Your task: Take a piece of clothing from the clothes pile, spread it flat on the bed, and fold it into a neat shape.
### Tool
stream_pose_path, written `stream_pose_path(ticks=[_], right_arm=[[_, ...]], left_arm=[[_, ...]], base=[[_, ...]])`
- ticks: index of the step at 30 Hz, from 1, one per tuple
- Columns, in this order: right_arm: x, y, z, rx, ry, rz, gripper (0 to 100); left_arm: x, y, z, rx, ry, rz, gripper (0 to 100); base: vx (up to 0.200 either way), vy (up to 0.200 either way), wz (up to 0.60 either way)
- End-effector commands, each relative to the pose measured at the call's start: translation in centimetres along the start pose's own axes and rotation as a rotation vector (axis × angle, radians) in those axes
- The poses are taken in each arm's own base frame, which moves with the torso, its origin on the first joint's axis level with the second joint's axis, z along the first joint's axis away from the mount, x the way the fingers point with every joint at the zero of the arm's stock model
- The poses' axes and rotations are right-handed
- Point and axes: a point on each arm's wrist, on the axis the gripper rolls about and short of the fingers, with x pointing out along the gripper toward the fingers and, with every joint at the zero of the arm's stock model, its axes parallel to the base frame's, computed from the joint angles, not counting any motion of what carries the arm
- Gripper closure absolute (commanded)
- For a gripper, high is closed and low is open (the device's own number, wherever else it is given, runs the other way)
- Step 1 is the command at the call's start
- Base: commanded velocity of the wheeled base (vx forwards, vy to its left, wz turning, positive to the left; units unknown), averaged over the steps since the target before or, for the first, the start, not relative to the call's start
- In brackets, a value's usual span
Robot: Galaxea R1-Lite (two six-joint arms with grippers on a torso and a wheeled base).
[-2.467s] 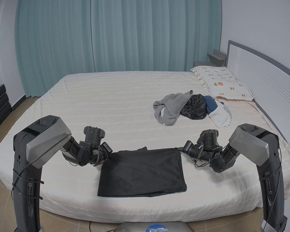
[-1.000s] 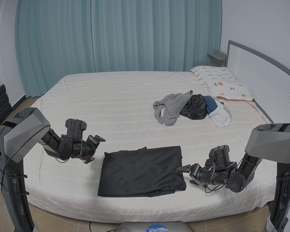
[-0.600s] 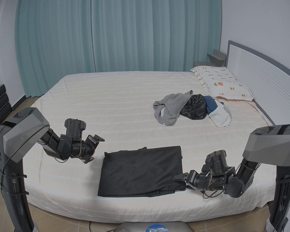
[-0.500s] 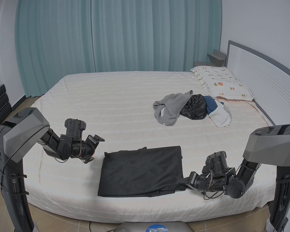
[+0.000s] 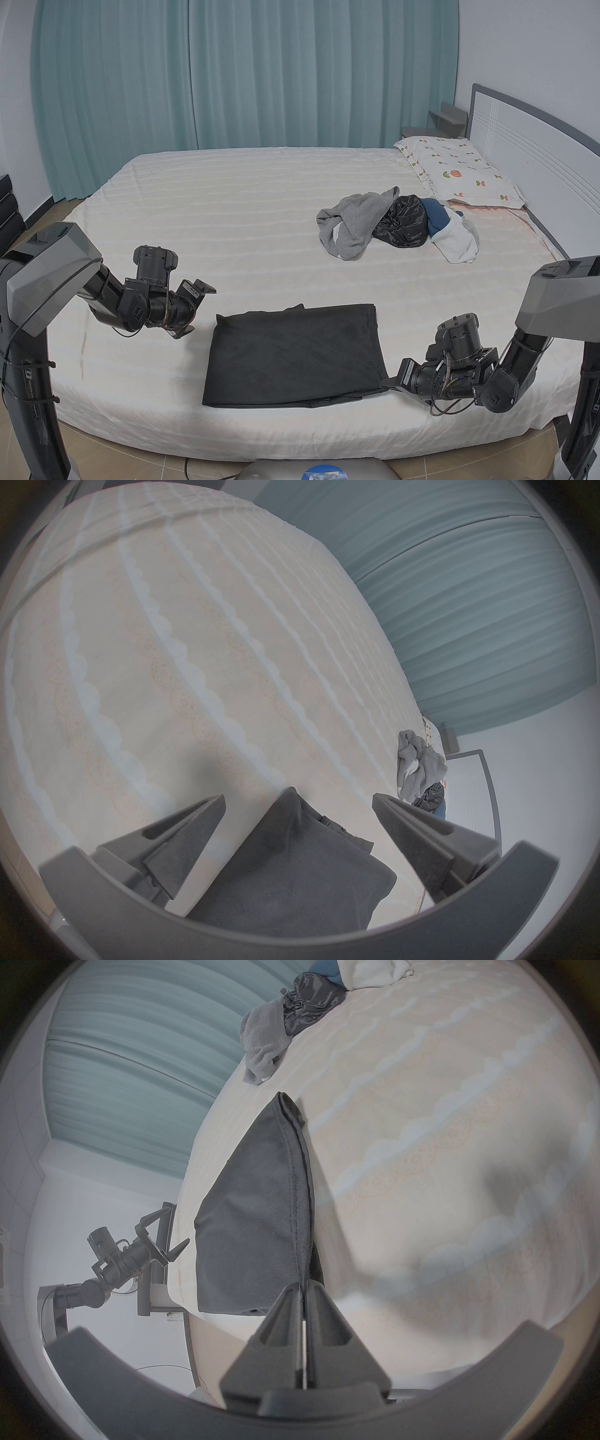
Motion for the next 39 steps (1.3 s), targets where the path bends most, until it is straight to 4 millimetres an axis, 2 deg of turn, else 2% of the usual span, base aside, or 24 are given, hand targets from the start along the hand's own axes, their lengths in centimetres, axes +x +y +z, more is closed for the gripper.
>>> stream_pose_path(ticks=[1, 15, 16, 20, 27, 33, 34, 39], right_arm=[[-0.2, -0.2, -0.2, -0.015, 0.005, -0.005, 100], [-0.1, -0.8, -0.5, -0.050, 0.017, -0.027, 100], [-0.1, -0.8, -0.5, -0.053, 0.018, -0.028, 0], [-0.3, -0.7, -0.3, -0.060, 0.008, -0.018, 0], [-0.7, -1.2, 1.8, -0.026, -0.073, 0.009, 0], [-0.2, -2.1, 3.6, 0.001, -0.126, 0.016, 0], [0.1, -2.4, 4.2, 0.016, -0.138, 0.015, 0], [0.7, -3.3, 5.4, 0.083, -0.157, 0.019, 0]], left_arm=[[0.0, 0.0, 0.0, 0.001, 0.001, -0.002, 0], [-0.3, 0.0, -0.3, 0.013, 0.014, 0.000, 0], [-0.3, 0.0, -0.3, 0.017, 0.015, 0.001, 0], [-0.4, 0.3, -0.5, 0.034, 0.023, 0.009, 0], [-0.6, 2.0, -2.2, 0.179, 0.102, 0.042, 0], [-0.9, 2.8, -3.5, 0.294, 0.169, 0.016, 0], [-1.0, 3.4, -4.2, 0.341, 0.195, -0.004, 0], [-1.3, 4.6, -5.1, 0.458, 0.207, -0.052, 0]], base=[[0.000, 0.000, 0.00], [0.000, 0.000, 0.00], [0.000, 0.000, 0.00], [0.000, 0.000, 0.00], [0.000, 0.000, 0.00], [0.000, 0.000, 0.00], [0.000, 0.000, 0.00], [0.000, 0.000, 0.00]])
